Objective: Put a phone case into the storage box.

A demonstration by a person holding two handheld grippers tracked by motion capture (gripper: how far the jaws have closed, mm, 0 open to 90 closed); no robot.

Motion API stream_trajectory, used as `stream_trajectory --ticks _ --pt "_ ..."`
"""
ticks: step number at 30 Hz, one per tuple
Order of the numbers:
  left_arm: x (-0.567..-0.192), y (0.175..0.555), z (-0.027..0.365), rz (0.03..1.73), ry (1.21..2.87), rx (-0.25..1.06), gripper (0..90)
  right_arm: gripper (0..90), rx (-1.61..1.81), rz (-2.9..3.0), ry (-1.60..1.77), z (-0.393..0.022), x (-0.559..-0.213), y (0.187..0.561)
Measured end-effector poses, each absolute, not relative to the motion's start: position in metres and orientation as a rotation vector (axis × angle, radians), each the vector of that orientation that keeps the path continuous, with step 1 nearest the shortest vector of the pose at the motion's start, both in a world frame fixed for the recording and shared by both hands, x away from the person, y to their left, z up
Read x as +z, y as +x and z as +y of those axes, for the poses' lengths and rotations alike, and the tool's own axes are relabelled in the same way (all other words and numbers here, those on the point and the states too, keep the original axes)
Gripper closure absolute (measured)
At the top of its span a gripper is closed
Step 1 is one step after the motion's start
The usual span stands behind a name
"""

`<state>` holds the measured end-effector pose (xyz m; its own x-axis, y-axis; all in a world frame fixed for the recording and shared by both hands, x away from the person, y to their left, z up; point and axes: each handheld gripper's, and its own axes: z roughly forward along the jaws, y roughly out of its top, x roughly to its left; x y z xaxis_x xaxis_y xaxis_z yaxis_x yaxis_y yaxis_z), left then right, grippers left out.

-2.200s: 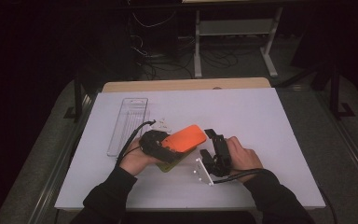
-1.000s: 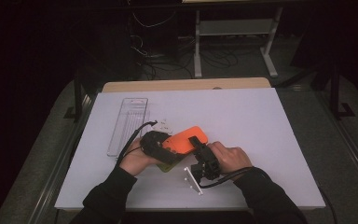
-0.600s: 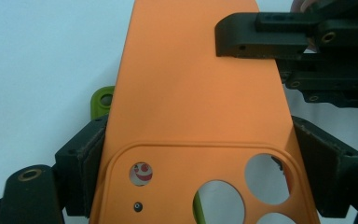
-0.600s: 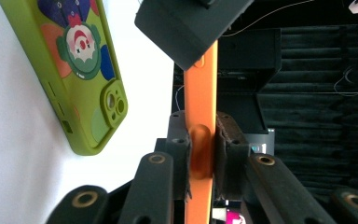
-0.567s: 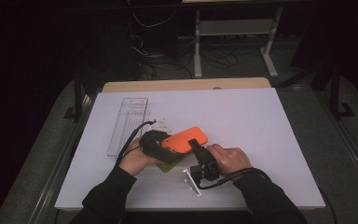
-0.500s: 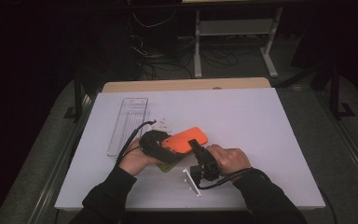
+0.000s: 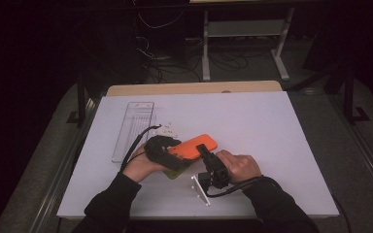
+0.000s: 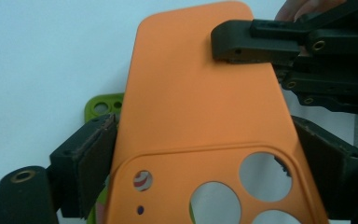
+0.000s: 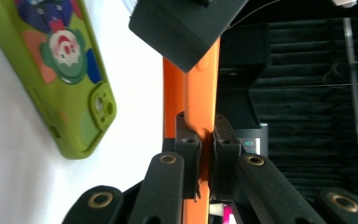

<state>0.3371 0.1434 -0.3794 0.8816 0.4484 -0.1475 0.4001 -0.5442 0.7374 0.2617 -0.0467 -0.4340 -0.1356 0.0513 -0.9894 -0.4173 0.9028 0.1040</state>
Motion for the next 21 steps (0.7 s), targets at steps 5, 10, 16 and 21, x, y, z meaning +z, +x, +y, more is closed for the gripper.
stream_trajectory --ticks 5,10,16,21 --pt "-0.378 0.337 0.145 0.590 2.215 0.070 0.6 82.7 0.404 1.688 -0.283 -0.048 -0.434 0.262" --pt "-0.374 0.337 0.151 0.583 2.189 0.087 0.0 82.4 0.392 1.696 -0.269 -0.050 -0.432 0.264" --pt "-0.372 0.338 0.158 0.588 2.168 0.092 0.0 82.0 0.398 1.713 -0.225 -0.054 -0.432 0.267" --pt "-0.372 0.339 0.164 0.588 2.179 0.122 0.0 82.0 0.401 1.719 -0.196 -0.059 -0.429 0.272"
